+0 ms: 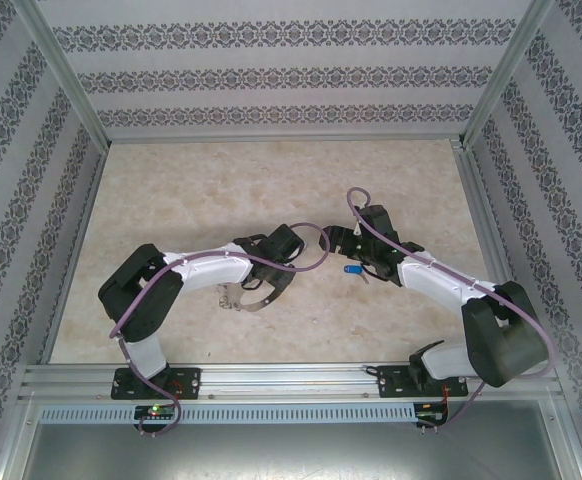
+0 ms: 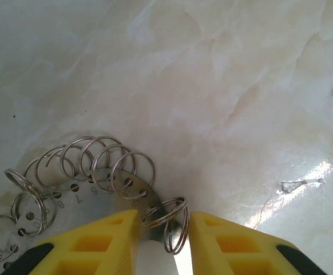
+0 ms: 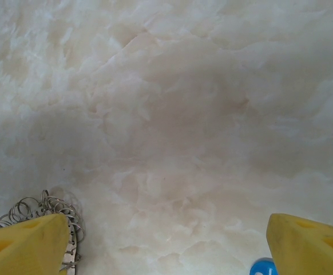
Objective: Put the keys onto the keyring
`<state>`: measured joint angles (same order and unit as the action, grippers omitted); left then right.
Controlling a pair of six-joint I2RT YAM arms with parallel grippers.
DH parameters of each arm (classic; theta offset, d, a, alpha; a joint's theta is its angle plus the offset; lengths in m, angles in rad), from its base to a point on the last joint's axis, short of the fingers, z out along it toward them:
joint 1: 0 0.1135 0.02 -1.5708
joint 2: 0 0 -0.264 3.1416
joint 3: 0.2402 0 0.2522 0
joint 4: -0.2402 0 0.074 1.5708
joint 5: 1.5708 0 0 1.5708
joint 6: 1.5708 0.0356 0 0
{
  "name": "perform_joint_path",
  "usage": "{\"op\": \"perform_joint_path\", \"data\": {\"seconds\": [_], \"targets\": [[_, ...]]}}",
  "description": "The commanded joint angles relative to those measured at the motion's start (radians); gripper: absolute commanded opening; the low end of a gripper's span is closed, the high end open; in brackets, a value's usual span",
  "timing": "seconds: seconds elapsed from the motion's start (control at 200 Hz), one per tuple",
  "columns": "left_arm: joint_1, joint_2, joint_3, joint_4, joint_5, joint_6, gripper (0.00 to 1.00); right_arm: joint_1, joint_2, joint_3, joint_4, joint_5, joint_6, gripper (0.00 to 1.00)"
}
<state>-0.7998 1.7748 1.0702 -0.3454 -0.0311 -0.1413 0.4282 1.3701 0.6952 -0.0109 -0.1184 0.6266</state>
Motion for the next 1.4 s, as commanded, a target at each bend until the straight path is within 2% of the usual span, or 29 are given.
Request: {"op": "perform_joint_path", "data": {"seconds": [0.0,0.625,0.869,0.919,0.954,1.054,1.084,1.189,1.294,1.394], "targets": [[-0.017,0.017,0.008,0.025,-0.007,0.011,0.29,0.006,0.007,-0.011,0.011,-0.004,0.011,0.89],[-0.016,0.057,0.008,0.043,-0.012,0.015,0.27,0.004,0.002,-0.008,0.011,-0.007,0.011,0.9],[-0.016,0.061,0.005,0.048,-0.017,0.016,0.18,0.004,-0.021,-0.013,0.006,-0.018,0.012,0.9],[-0.016,0.049,0.005,0.046,-0.021,0.018,0.14,0.005,-0.031,-0.014,0.001,-0.018,0.01,0.92],[-0.017,0.036,0.004,0.043,-0.023,0.022,0.11,0.004,-0.039,-0.013,-0.004,-0.013,0.009,0.98],[-0.016,-0.003,0.023,0.017,-0.029,0.046,0.0,0.008,-0.058,-0.003,-0.041,0.032,-0.001,0.98],[-0.016,-0.011,0.037,-0.001,-0.035,0.054,0.0,0.007,-0.063,-0.002,-0.046,0.033,-0.009,0.98],[-0.015,-0.031,0.094,-0.072,-0.045,0.086,0.0,0.003,-0.077,0.0,-0.045,-0.008,-0.043,0.98],[-0.015,-0.034,0.167,-0.188,-0.02,0.148,0.0,-0.009,-0.084,-0.015,0.01,-0.124,-0.066,0.98],[-0.009,-0.068,0.169,-0.18,-0.037,0.193,0.0,-0.013,-0.068,-0.011,0.039,-0.208,-0.091,0.92]]}}
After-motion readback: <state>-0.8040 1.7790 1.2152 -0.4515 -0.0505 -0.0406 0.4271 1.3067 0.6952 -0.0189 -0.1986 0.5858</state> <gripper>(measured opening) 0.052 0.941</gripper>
